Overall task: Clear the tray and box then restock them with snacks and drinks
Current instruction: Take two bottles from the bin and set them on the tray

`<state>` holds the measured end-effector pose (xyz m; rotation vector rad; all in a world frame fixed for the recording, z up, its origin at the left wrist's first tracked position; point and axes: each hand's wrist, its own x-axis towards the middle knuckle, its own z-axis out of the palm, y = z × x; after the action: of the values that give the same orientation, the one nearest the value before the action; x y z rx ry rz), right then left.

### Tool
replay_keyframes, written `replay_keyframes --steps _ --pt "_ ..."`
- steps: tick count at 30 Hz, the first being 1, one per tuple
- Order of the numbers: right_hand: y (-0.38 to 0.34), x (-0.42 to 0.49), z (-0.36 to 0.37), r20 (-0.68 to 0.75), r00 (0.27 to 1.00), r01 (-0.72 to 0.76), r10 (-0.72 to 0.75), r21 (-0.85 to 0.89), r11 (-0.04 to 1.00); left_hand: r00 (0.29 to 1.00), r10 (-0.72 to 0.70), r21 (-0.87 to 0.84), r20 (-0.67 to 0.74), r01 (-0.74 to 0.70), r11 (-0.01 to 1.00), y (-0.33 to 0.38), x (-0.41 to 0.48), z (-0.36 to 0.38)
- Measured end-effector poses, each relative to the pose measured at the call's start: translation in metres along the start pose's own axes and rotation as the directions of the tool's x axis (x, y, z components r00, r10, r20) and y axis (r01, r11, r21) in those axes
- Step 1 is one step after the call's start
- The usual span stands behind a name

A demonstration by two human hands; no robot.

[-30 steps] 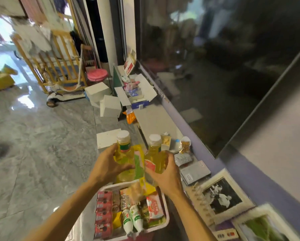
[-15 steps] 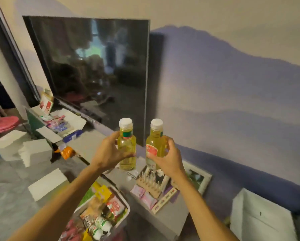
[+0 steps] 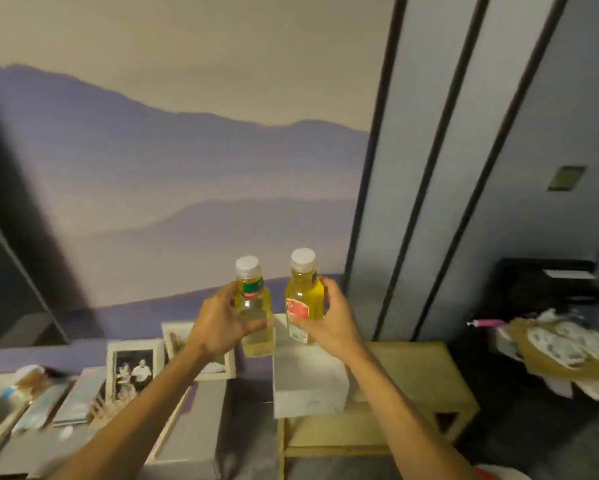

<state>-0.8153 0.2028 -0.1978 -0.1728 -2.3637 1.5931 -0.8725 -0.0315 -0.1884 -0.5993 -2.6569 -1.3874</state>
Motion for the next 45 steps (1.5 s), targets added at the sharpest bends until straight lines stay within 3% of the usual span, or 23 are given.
replay_keyframes --steps 7,16,26,34,39,45 --pt "0.092 0.016 -0.147 -0.043 0.997 -0.067 0.063 -0.102 0.993 0.995 0.021 -0.087 0.094 -0.013 0.996 0.054 0.049 0.158" --pt "0.182 0.055 -0.223 -0.005 0.987 -0.161 0.162 -0.122 0.979 0.980 -0.070 -0.100 0.184 0.090 0.991 0.063 0.110 0.279" --pt "0.293 0.140 -0.222 0.066 0.965 -0.246 0.255 -0.124 0.961 0.953 -0.234 -0.029 0.192 0.244 0.969 -0.001 0.179 0.372" --pt "0.413 0.189 -0.200 0.269 0.914 -0.260 0.304 -0.187 0.947 0.900 -0.406 0.011 0.157 0.410 0.912 -0.070 0.182 0.466" --pt "0.495 0.212 -0.171 0.346 0.900 -0.219 0.264 -0.163 0.962 0.897 -0.435 0.052 0.081 0.432 0.900 -0.112 0.190 0.514" --pt "0.543 0.208 -0.130 0.378 0.890 -0.217 0.255 -0.141 0.966 0.894 -0.448 -0.057 0.007 0.447 0.893 -0.154 0.174 0.533"
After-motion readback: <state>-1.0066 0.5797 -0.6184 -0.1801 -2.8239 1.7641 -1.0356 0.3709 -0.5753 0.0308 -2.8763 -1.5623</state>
